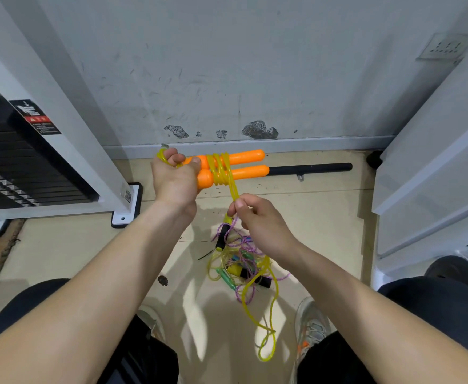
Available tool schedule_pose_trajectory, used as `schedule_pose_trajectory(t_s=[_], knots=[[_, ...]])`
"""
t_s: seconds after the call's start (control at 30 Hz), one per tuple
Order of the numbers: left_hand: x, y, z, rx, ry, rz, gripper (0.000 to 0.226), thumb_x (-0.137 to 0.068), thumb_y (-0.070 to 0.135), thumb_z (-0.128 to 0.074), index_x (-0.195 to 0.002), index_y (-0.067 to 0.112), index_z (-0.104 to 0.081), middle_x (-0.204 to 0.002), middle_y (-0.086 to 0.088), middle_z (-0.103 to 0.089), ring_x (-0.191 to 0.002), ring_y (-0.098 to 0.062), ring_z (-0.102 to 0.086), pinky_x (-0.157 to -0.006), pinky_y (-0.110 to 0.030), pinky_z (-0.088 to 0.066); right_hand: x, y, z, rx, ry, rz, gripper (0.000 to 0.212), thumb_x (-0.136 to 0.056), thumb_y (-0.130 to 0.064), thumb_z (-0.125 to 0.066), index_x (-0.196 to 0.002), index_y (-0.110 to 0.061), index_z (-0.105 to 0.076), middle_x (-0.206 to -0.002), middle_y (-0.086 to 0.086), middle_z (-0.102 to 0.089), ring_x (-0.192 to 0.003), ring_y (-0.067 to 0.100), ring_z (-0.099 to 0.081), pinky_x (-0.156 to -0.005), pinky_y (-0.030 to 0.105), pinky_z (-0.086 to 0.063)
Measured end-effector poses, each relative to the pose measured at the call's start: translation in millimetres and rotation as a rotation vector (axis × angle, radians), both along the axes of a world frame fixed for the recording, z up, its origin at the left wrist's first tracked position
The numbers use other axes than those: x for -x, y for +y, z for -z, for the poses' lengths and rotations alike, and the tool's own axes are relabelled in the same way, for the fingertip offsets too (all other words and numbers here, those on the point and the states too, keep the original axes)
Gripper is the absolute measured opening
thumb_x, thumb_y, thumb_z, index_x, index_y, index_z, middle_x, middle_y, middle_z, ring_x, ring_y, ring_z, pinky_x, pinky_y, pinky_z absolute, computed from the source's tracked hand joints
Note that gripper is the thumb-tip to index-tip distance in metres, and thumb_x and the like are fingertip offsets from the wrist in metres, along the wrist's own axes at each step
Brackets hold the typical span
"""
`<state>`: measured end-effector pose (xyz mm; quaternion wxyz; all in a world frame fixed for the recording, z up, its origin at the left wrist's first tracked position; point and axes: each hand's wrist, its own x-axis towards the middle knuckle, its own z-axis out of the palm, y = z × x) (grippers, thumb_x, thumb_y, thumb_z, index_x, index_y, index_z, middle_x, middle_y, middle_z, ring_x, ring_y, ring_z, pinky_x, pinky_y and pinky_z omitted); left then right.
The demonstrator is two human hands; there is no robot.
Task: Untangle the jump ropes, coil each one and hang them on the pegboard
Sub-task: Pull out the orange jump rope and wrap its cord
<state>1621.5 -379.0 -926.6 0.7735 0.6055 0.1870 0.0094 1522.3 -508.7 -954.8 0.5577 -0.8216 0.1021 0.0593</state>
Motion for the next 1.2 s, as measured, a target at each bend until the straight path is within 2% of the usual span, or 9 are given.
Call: schedule_pose_trajectory(t_s=[0.27,0.33,0.4,0.5,0.57,0.73,0.87,1.03,1.2], knots=[[2.6,13.4,-11.1,0.301,0.153,0.251,0.029,-0.092,-0.014,-0.054,-0.106,0.011,-0.047,-0.086,0.001,-0.049,-0.075,-0.015,-0.059,-0.058,-0.040,-0.061,-11.0,-19.5,-2.2,-0.032,0.079,-0.070,0.035,-0.100,-0.043,-0.054,-0.084,-0.018,-0.073,-0.061,-0.019,-0.054,-0.056,-0.001,-0.046,-0.068,0.026,-0.037],[3.6,19.2,-14.9,0.313,0.160,0.405,0.026,-0.092,-0.013,-0.053,-0.100,0.012,-0.051,-0.080,0.003,-0.049,-0.064,-0.012,-0.058,-0.057,-0.037,-0.060,-15.6,-30.3,-4.3,-0.044,0.073,-0.098,0.037,-0.095,-0.041,-0.065,-0.085,-0.006,-0.070,-0.071,-0.001,-0.059,-0.065,0.007,-0.052,-0.070,0.031,-0.043],[5.1,25.5,-17.5,0.261,0.156,0.574,0.026,-0.092,-0.012,-0.053,-0.103,0.012,-0.055,-0.078,0.006,-0.049,-0.062,-0.009,-0.056,-0.056,-0.033,-0.058,-19.3,-40.2,-3.6,-0.067,0.059,-0.142,0.017,-0.092,-0.020,-0.069,-0.081,-0.008,-0.072,-0.076,0.019,-0.063,-0.074,0.019,-0.064,-0.075,0.038,-0.056],[7.1,31.5,-15.7,0.065,0.082,0.804,0.031,-0.091,-0.011,-0.056,-0.106,0.016,-0.055,-0.081,0.010,-0.049,-0.066,-0.008,-0.053,-0.056,-0.029,-0.054,-17.6,-47.3,-8.0,0.025,0.081,-0.218,0.032,-0.092,0.003,-0.062,-0.066,-0.015,-0.069,-0.059,-0.005,-0.064,-0.057,0.004,-0.059,-0.058,0.021,-0.048],[8.4,33.2,-11.9,-0.125,-0.019,0.866,0.036,-0.087,-0.009,-0.063,-0.109,0.018,-0.054,-0.084,0.012,-0.050,-0.070,-0.007,-0.053,-0.057,-0.027,-0.051,-16.1,-48.3,-12.4,0.017,0.095,-0.258,0.021,-0.093,-0.003,-0.065,-0.075,-0.012,-0.073,-0.059,-0.010,-0.064,-0.054,0.001,-0.054,-0.054,0.015,-0.041],[9.8,31.0,-6.5,-0.641,-0.306,0.819,0.047,-0.077,0.013,-0.067,-0.120,0.020,-0.048,-0.096,0.010,-0.051,-0.087,-0.012,-0.052,-0.069,-0.027,-0.048,-17.5,-43.8,-11.0,0.002,0.162,-0.205,0.025,-0.095,-0.012,-0.062,-0.074,-0.017,-0.073,-0.056,-0.012,-0.056,-0.051,0.009,-0.042,-0.051,0.023,-0.034],[14.4,16.5,-2.6,-0.826,-0.450,0.635,0.045,-0.087,0.001,-0.063,-0.126,0.018,-0.046,-0.101,0.008,-0.050,-0.089,-0.009,-0.049,-0.075,-0.017,-0.040,-17.2,-33.0,-13.5,-0.067,0.127,-0.078,0.031,-0.097,-0.007,-0.049,-0.071,-0.005,-0.066,-0.064,0.006,-0.056,-0.050,0.013,-0.044,-0.053,0.028,-0.041],[22.7,-2.5,6.0,-0.852,-0.536,0.344,0.047,-0.086,-0.001,-0.061,-0.128,0.015,-0.046,-0.107,0.000,-0.052,-0.091,0.001,-0.041,-0.078,0.004,-0.027,-13.8,-5.5,-7.3,-0.330,0.023,0.337,0.018,-0.096,-0.008,-0.055,-0.110,-0.009,-0.065,-0.071,0.002,-0.067,-0.053,0.013,-0.058,-0.061,0.032,-0.052],[24.5,-13.2,7.5,-0.704,-0.580,0.159,0.045,-0.085,-0.001,-0.059,-0.127,0.009,-0.046,-0.108,0.001,-0.049,-0.100,-0.012,-0.049,-0.087,-0.008,-0.035,-7.0,6.7,-15.9,-0.363,-0.084,0.463,0.010,-0.099,-0.022,-0.059,-0.098,-0.013,-0.058,-0.072,0.001,-0.072,-0.052,0.017,-0.062,-0.068,0.044,-0.055]])
